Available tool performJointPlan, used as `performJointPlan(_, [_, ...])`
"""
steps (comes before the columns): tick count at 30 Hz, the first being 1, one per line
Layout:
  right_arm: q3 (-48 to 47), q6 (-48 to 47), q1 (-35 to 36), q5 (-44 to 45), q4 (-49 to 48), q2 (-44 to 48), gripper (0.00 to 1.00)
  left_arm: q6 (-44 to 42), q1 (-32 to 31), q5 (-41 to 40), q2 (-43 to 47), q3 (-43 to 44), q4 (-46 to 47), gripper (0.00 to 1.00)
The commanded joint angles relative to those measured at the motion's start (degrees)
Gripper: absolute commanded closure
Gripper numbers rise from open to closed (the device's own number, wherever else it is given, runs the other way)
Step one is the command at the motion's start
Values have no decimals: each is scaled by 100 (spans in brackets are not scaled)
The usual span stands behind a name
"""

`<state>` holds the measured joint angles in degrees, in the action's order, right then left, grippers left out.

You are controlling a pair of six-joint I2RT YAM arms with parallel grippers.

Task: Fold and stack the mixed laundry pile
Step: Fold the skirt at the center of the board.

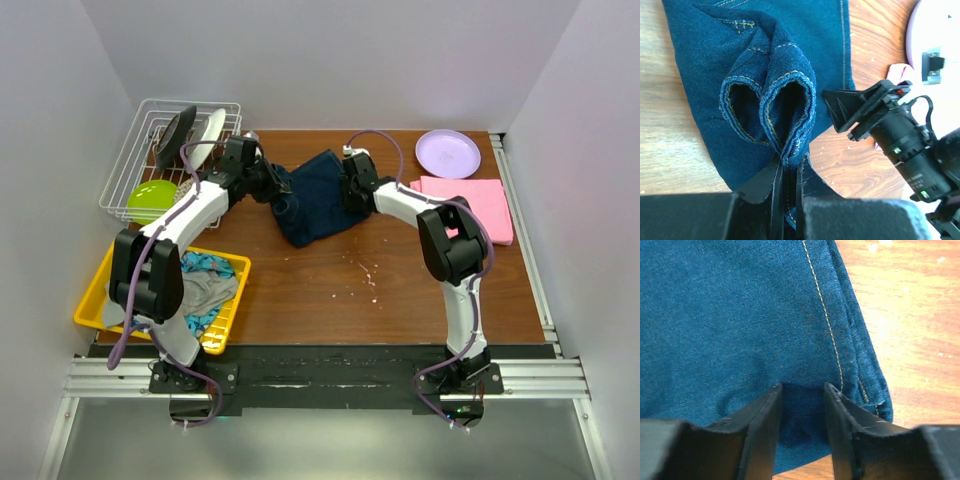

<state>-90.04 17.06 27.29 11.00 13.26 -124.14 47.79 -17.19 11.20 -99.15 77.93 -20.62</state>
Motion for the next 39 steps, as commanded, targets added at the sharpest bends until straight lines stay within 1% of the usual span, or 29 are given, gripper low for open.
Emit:
performJointPlan(1, [21,105,-180,121,134,468,52,196,31,-223,-34,240,164,100])
performJointPlan(3, [100,96,-268,147,-50,705,46,178,32,-285,1,231,120,100])
performJointPlan(6, [48,9,-373,297,-104,786,44,152,40,-320,36,222,111,100])
performJointPlan(8, [-74,-45,-417,428,1,742,44,143,49,-338,45,223,93,100])
performJointPlan(13, [57,-124,-567,551,-104,786,44,108,75,-382,80,231,32,100])
performJointPlan(19, [-13,-177,-672,341,-16,610,44,99,102,-417,124,240,-21,100])
performJointPlan(23, [136,-28,-672,96,-7,548,57,55,172,-470,221,170,-73,100])
performJointPlan(26, [293,95,-663,-10,-34,513,62,-42,277,-531,388,56,-153,100])
performJointPlan(27, [320,148,-663,-19,-8,513,67,-68,356,-523,440,-49,-161,100])
performJointPlan(30, [469,306,-655,-282,28,531,76,-147,549,-523,704,-312,-196,100])
performJointPlan(33, [689,517,-558,-423,-7,627,79,-235,769,-487,994,-506,-258,100])
performJointPlan(39, [1164,895,-242,-836,-191,970,79,-542,1156,-584,1390,-437,-530,100])
